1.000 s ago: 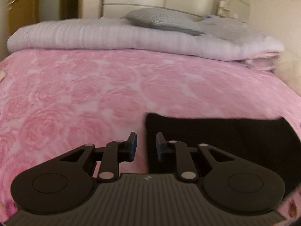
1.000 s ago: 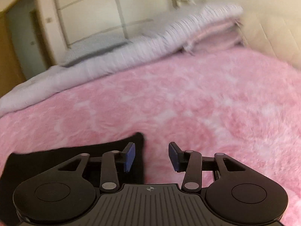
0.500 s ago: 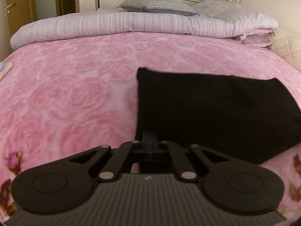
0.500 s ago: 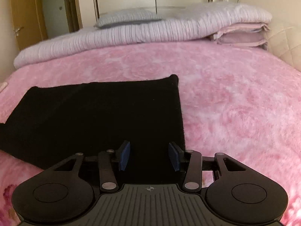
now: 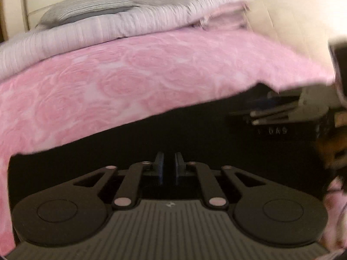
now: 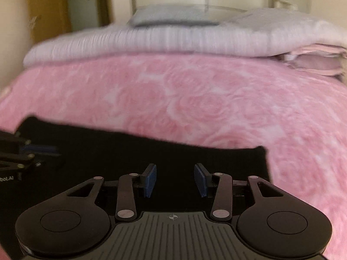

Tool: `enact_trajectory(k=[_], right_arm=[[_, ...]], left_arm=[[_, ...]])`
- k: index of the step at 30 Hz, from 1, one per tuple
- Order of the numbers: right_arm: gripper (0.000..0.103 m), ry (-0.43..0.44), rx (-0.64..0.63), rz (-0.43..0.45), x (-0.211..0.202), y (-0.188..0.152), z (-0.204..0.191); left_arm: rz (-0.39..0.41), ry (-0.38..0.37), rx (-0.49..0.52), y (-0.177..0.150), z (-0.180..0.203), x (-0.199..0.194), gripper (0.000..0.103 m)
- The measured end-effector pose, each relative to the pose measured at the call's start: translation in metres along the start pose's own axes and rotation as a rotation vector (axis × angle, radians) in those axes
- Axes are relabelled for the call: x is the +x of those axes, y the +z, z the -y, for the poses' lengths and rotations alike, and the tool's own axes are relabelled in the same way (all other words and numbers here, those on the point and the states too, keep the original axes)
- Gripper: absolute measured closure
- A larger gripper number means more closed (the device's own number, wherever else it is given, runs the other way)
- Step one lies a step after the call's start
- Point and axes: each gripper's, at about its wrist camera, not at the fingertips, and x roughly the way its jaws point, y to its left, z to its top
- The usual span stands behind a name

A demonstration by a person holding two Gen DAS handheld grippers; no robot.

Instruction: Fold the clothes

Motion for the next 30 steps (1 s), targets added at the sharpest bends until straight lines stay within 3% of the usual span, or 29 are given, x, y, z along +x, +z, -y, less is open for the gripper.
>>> enact_trajectory(k=[2, 5, 7, 9, 12, 14, 17, 21, 25, 28, 30], right_arm=[[0.059, -0.057, -0.054, 0.008, 0.003, -0.006, 0.004], [0.060, -0.066, 0.034, 0.013, -0.003, -0.011, 0.042], [0.079, -0.065, 0.072, 0.015, -0.008, -0.011, 0.057], [0.081, -0.063, 0.113, 0.006, -0.010, -0.005, 0.060], [0.081, -0.065, 0.139, 0.020, -0.012, 0.007, 0.055], [0.081, -0.073, 0.126, 0.021, -0.005, 0.010, 0.050], [0.081, -0.073, 0.141, 0.010, 0.005, 0.003, 0.059], [0.082, -0.086, 0.215, 0.010, -0.019, 0.002, 0.065], [0.081, -0.065, 0.238, 0.044, -0.074, -0.014, 0.045], [0.081, -0.050, 0.223, 0.043, -0.112, -0.041, 0.016], [0.081, -0.094, 0.188, 0.023, -0.127, -0.064, -0.001]], left_arm=[[0.007, 0.028, -0.006, -0.006, -0.009, 0.003, 0.095], [0.013, 0.096, -0.086, -0.010, -0.047, 0.001, 0.100], [0.019, 0.131, -0.151, -0.011, -0.077, -0.003, 0.100], [0.029, 0.141, -0.228, -0.010, -0.102, -0.007, 0.100], [0.054, 0.256, -0.214, -0.007, -0.118, -0.008, 0.099], [0.027, 0.253, -0.236, -0.013, -0.131, -0.002, 0.096], [0.011, 0.236, -0.260, -0.026, -0.140, -0.001, 0.100], [0.004, 0.273, -0.266, -0.024, -0.124, -0.029, 0.100], [0.025, 0.292, -0.204, -0.041, -0.086, -0.076, 0.099], [0.049, 0.256, -0.252, -0.066, -0.059, -0.112, 0.099], [0.023, 0.253, -0.305, -0.087, -0.048, -0.123, 0.095]])
